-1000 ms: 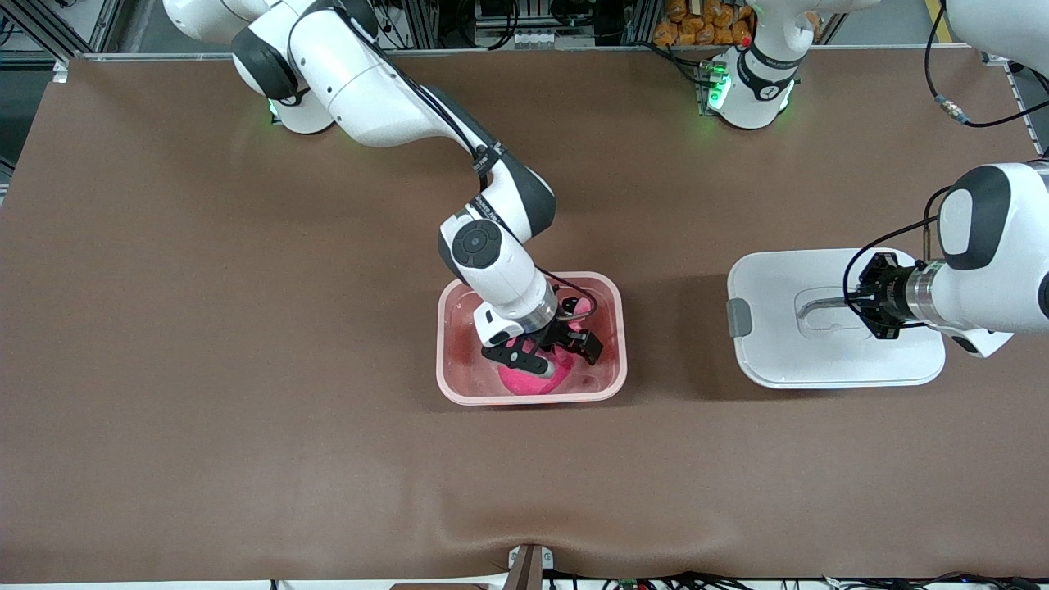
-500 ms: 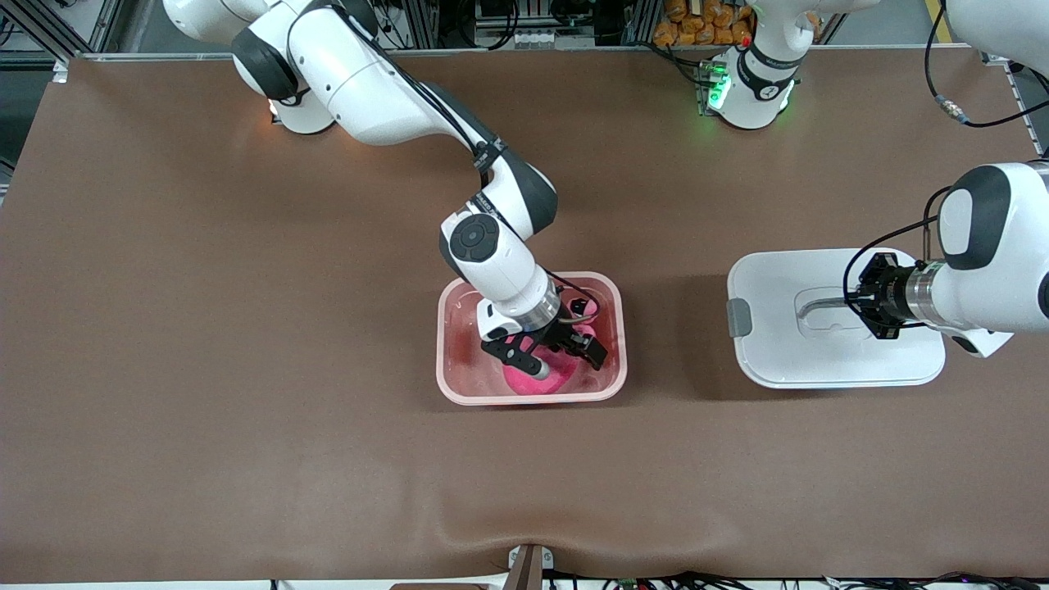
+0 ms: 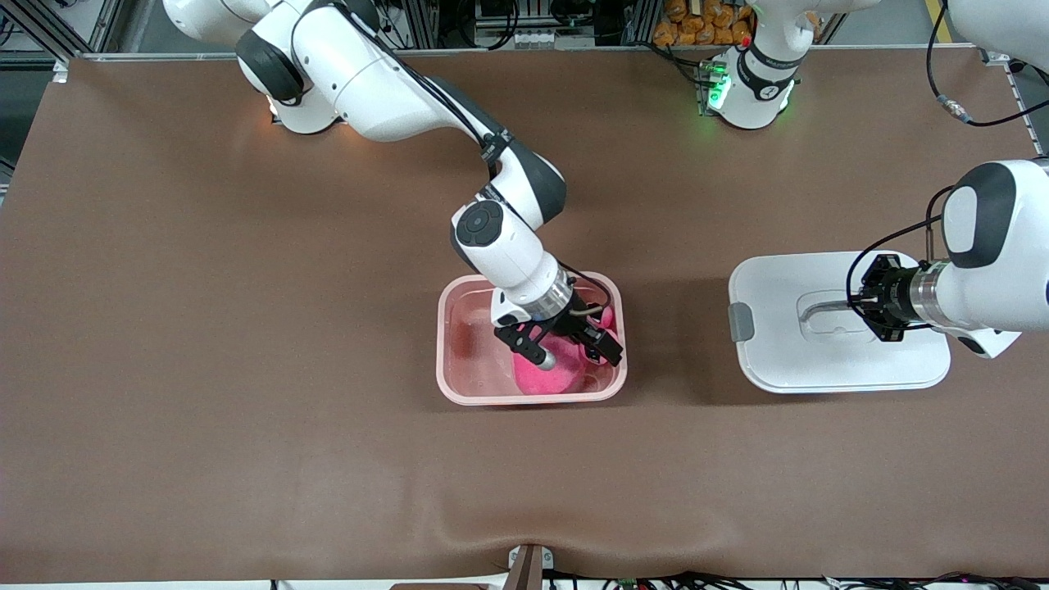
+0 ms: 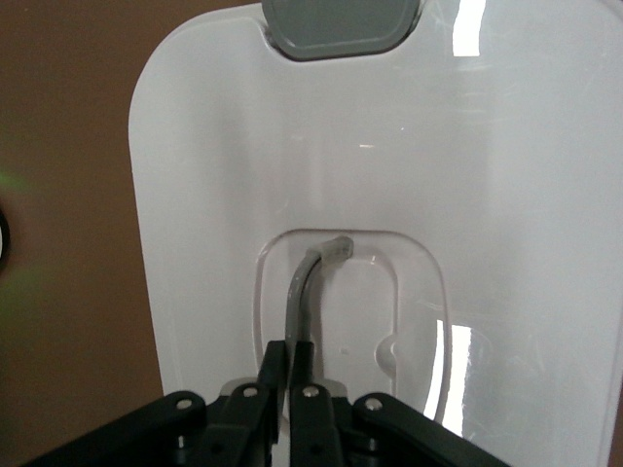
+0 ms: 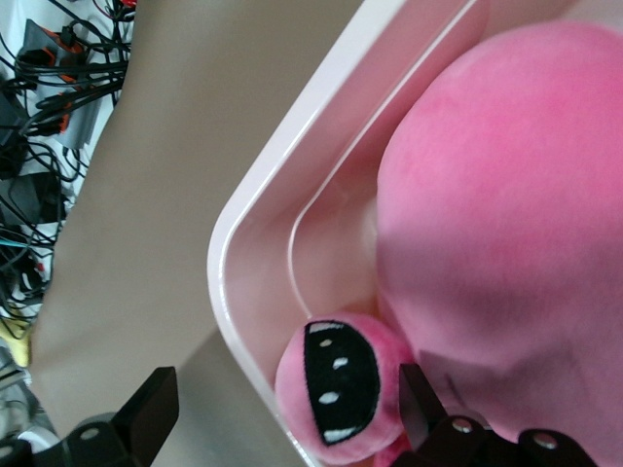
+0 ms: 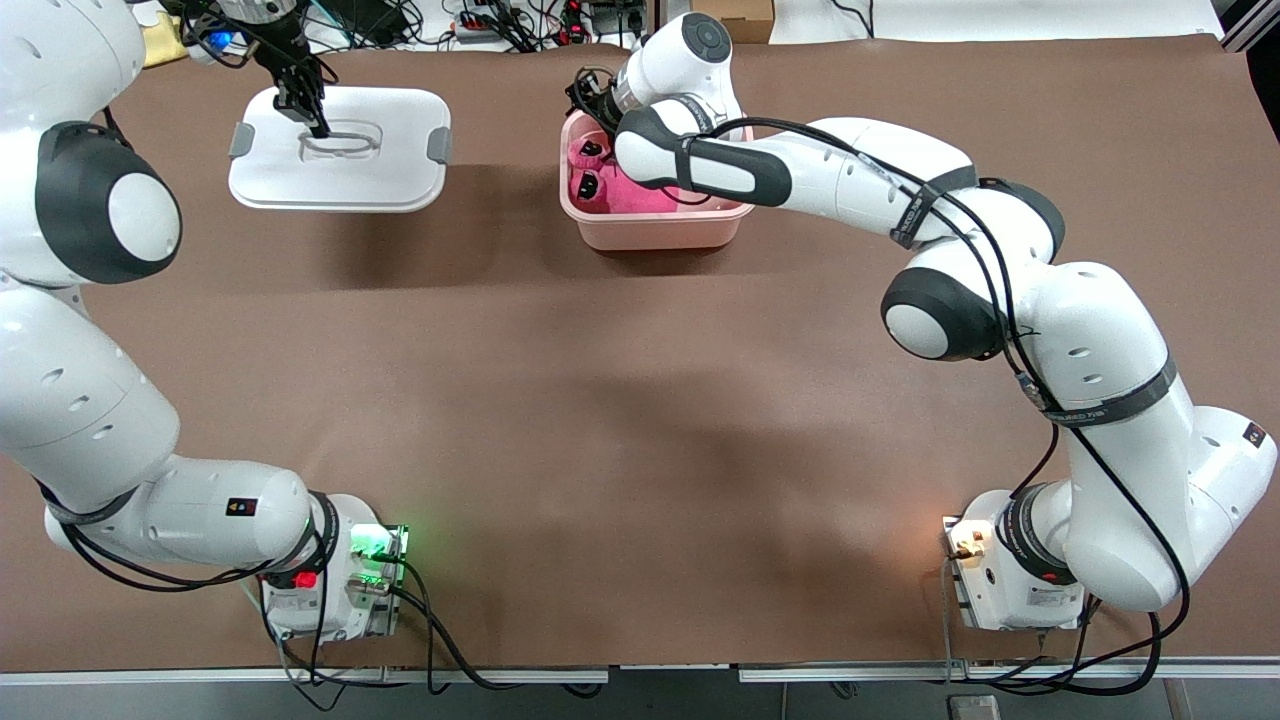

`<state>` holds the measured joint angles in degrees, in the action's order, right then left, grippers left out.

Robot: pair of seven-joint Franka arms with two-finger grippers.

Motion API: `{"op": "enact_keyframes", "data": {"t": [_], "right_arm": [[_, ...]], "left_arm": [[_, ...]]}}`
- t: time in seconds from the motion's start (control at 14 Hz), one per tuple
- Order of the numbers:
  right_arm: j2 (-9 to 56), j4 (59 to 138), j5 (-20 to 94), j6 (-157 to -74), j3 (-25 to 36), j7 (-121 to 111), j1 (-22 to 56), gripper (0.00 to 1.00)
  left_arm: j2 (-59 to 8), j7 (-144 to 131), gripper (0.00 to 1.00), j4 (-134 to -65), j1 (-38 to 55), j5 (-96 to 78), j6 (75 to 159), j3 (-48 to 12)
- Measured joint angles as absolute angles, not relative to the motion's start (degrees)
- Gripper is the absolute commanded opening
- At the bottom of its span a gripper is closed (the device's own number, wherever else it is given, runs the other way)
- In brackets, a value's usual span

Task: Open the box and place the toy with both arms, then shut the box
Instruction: 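Withdraw the right gripper while the left gripper carries the lid back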

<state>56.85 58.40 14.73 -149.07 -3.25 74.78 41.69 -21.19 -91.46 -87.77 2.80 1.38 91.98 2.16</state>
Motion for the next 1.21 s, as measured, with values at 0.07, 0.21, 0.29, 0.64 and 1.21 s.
{"op": "enact_keyframes", "data": {"t": [0.07,0.21,0.29,0.64,1.21], "right_arm": [[56.85,58.40,14.73,-149.34,-3.34,75.89,41.75,1.00],[56.79,58.15,14.73,-148.04,-3.40,76.77,41.63,1.00],[56.56,57.84,14.73,-146.07,-3.39,76.94,41.45,1.00],[52.26,55.45,14.71,-133.08,-3.23,76.72,39.58,1.00],[44.25,54.26,14.66,-108.76,-2.97,55.12,29.69,1.00]], "left_arm": [[-21.03,-92.64,0.00,-87.12,2.92,1.38,91.97,1.76],[-20.75,-95.29,0.00,-85.62,3.23,1.37,91.93,0.00],[-20.57,-96.86,0.00,-85.09,3.37,1.37,91.90,-1.16],[-20.31,-103.82,0.00,-83.46,3.87,-1.31,91.85,-3.40],[-20.42,-110.83,0.00,-82.81,7.62,-6.08,89.01,-3.62]]}}
